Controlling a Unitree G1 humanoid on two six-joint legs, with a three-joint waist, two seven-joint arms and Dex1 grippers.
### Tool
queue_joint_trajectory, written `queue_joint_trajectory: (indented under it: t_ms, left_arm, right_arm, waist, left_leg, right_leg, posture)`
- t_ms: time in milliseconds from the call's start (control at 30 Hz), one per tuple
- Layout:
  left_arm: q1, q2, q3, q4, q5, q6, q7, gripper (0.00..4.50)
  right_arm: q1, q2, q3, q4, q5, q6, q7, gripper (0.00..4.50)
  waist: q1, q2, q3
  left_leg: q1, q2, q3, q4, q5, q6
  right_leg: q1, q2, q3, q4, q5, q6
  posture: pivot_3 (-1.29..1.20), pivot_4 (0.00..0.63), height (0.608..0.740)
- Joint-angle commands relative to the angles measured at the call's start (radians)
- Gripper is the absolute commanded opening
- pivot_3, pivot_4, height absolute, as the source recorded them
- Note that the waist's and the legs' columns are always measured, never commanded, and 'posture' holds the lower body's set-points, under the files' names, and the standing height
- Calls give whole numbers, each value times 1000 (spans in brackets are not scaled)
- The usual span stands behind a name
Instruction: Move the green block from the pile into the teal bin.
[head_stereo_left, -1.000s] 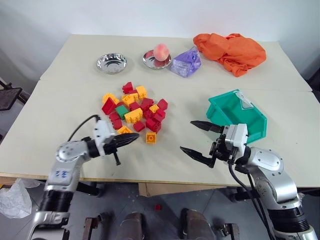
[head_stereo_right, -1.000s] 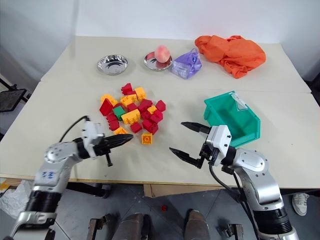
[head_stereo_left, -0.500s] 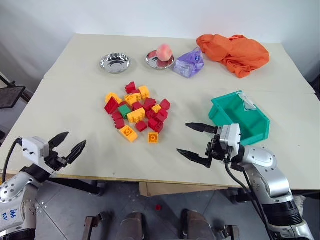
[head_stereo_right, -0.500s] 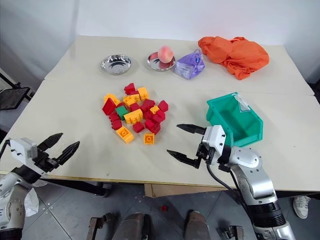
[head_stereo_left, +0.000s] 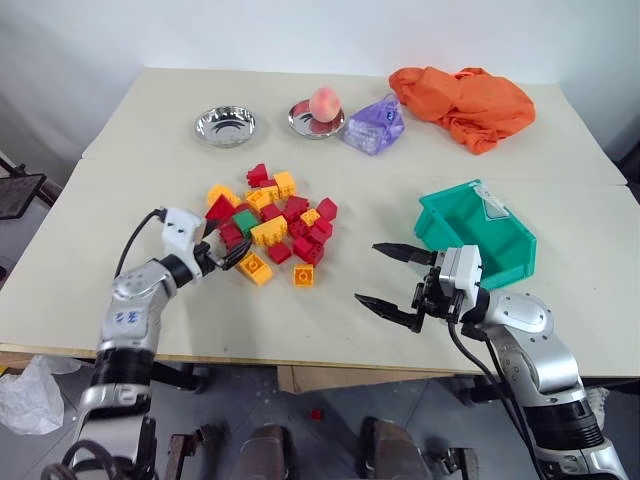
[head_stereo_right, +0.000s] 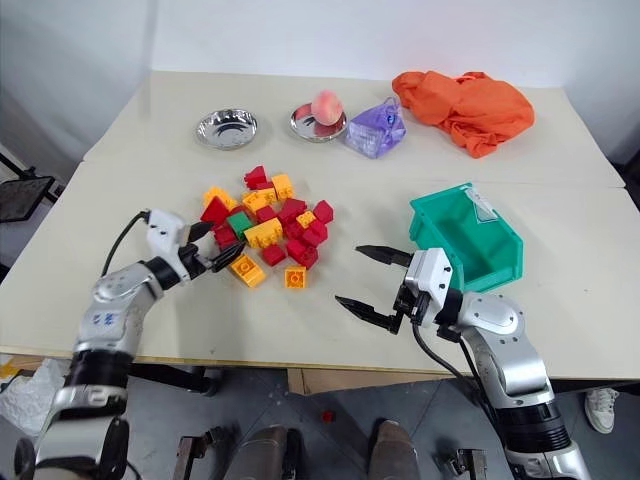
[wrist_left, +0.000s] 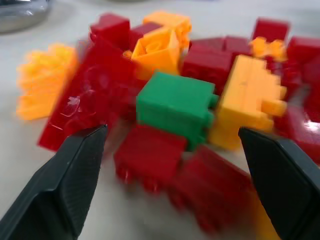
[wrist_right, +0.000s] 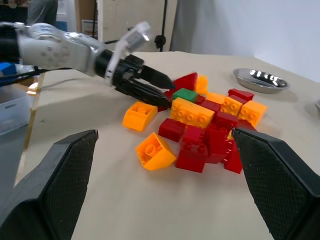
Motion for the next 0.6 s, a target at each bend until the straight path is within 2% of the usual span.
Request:
queue_joint_trajectory:
  t_ms: [33,233,333,500,533,600]
  left_arm:
    - [-84,-3,-6,128,29,-34,4,4460]
    - [-184,-20,-47,260,53,-70,-65,4460]
    - [-202,-19,-62,284,63,-61,-103,3861]
    - [-201,-11,-38,261,45,-114,-126,2359]
    - [-199,-7,-21,244,26,-140,-146,2185]
    - [-201,4,7,218,-14,-183,-201,2154]
  right_arm:
    - [28,-3,-34,-59,9,-13,-26,4500]
    - [52,-4,-29,-84,8,-10,-45,4500]
    - [50,-6,-34,-85,7,-12,-52,4500]
    - [56,-9,-38,-88,3,-19,-60,4500]
    - [61,-10,-39,-91,2,-20,-63,4500]
    - [68,-12,-43,-99,1,-21,-69,4500]
  waist:
    - [1,0,0]
    - [1,0,0]
    - [1,0,0]
    - [2,0,0]
    - [2,0,0]
    - [2,-1,0]
  left_leg:
    - [0,0,0,0,0,0]
    - [0,0,0,1,0,0]
    - [0,0,0,1,0,0]
    - [0,0,0,1,0,0]
    - [0,0,0,1,0,0]
    - [0,0,0,1,0,0]
  right_leg:
    - [0,0,0,0,0,0]
    - [0,0,0,0,0,0]
    - [0,0,0,0,0,0]
    - [0,0,0,0,0,0]
    - [0,0,0,1,0,0]
    - [0,0,0,1,0,0]
  posture:
    - [0,150,740]
    - [0,150,740]
    - [0,150,740]
    - [0,150,740]
    - [0,150,740]
    - [0,150,740]
